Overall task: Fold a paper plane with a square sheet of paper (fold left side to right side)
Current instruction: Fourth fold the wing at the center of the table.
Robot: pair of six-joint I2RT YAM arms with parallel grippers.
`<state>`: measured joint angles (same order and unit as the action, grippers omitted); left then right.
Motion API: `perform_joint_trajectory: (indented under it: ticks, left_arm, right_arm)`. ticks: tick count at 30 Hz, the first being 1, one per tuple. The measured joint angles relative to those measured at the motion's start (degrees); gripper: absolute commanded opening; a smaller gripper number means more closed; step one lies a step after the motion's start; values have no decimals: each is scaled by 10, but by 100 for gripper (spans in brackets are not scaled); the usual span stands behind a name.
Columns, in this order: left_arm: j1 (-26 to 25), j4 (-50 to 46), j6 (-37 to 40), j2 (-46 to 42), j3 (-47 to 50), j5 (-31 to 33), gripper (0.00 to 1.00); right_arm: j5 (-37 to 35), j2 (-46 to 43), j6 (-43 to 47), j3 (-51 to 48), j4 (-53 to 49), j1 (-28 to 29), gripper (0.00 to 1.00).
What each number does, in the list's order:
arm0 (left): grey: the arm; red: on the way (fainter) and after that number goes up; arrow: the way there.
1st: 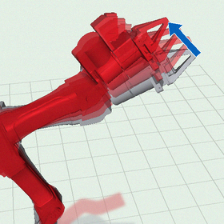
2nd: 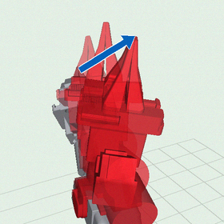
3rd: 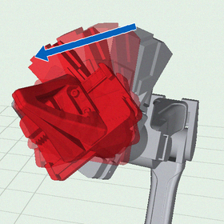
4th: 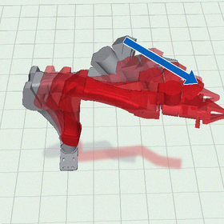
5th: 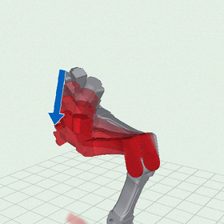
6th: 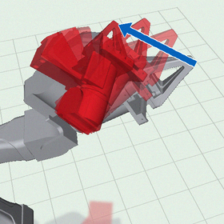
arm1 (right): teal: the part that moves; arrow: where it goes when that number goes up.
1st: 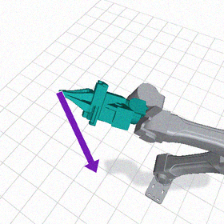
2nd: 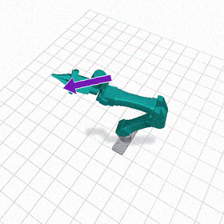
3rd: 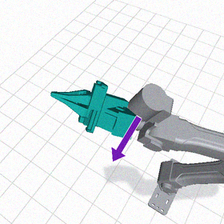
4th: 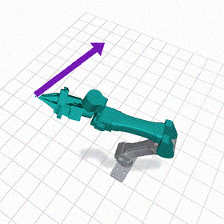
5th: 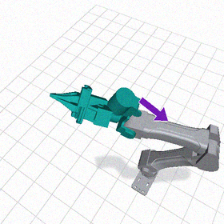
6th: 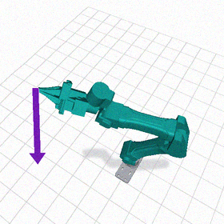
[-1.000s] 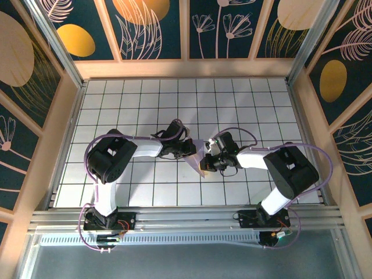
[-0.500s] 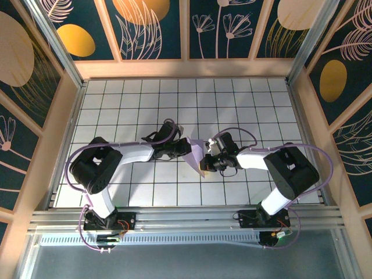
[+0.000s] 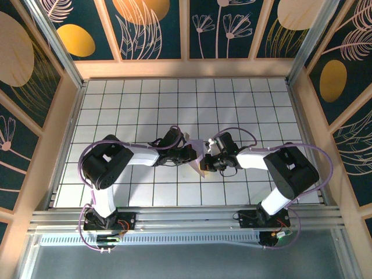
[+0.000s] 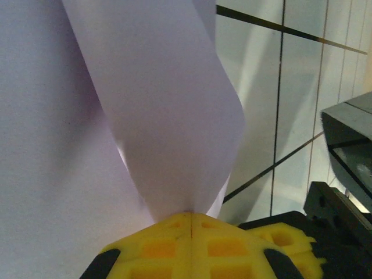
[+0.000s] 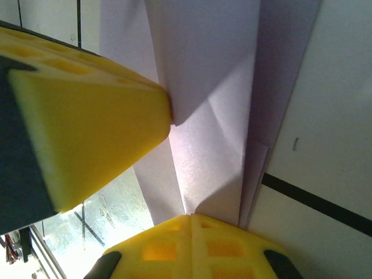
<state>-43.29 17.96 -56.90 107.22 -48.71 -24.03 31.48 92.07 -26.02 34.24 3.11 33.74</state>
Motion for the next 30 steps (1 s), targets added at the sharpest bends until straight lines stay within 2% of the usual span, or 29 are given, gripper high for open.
perform_joint_trajectory:
  ticks: [19, 30]
  left_arm:
    - [5, -47, 14, 31, -47, 20, 2]
    - [45, -71, 48, 52, -84, 6, 2]
  right_arm:
    - [-7, 19, 0, 20, -8, 6, 0]
    - [-17, 30, 2, 35, 1, 10, 0]
